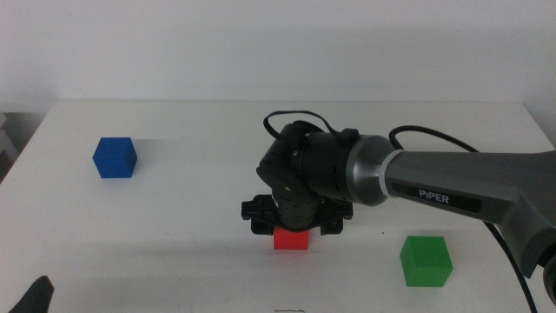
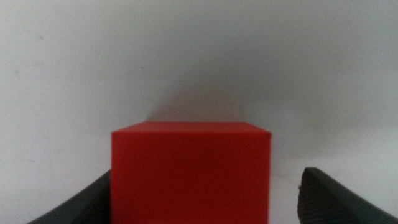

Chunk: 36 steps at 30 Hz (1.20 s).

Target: Stack red cubes first, then green, then blue cubes in a specific spot.

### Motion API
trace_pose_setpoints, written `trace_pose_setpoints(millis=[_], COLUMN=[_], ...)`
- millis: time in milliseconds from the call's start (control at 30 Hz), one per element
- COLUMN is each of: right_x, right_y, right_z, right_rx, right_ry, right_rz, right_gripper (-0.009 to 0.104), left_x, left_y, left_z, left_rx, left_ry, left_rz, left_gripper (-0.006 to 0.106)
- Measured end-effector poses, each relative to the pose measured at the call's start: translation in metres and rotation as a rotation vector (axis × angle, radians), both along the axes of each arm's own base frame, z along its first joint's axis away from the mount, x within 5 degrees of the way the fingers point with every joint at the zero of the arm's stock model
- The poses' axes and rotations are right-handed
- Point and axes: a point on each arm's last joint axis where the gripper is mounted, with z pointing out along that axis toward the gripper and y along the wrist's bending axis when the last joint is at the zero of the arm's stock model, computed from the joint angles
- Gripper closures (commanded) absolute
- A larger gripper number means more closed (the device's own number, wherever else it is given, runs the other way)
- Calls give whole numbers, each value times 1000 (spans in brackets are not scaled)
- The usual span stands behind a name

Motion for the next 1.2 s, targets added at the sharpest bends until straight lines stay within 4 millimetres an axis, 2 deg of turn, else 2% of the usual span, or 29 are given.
trace_pose_setpoints(millis=[533,667,800,900,1033,1133,1200], right_x=[6,7,5,4,5,-5,-19], right_y=[7,7,2,-14,-56,-84,-100], right_z=[37,59,101,140,190,207,207], right_rx=[-8,-40,-28,2,60,59,40], right_ry=[16,20,-32,-100,-169,-181,-166], right_rz=[-8,20,103,150,135,157,159], right_gripper=[1,1,1,1,1,2,2], left_x=[0,0,0,0,0,0,0], left_y=[0,0,0,0,0,0,0], left_z=[0,0,0,0,0,0,0], left_rx=[0,0,0,0,0,0,0], left_ry=[0,0,0,0,0,0,0], left_rz=[0,0,0,0,0,0,0], left_gripper=[10,10,10,10,10,10,10])
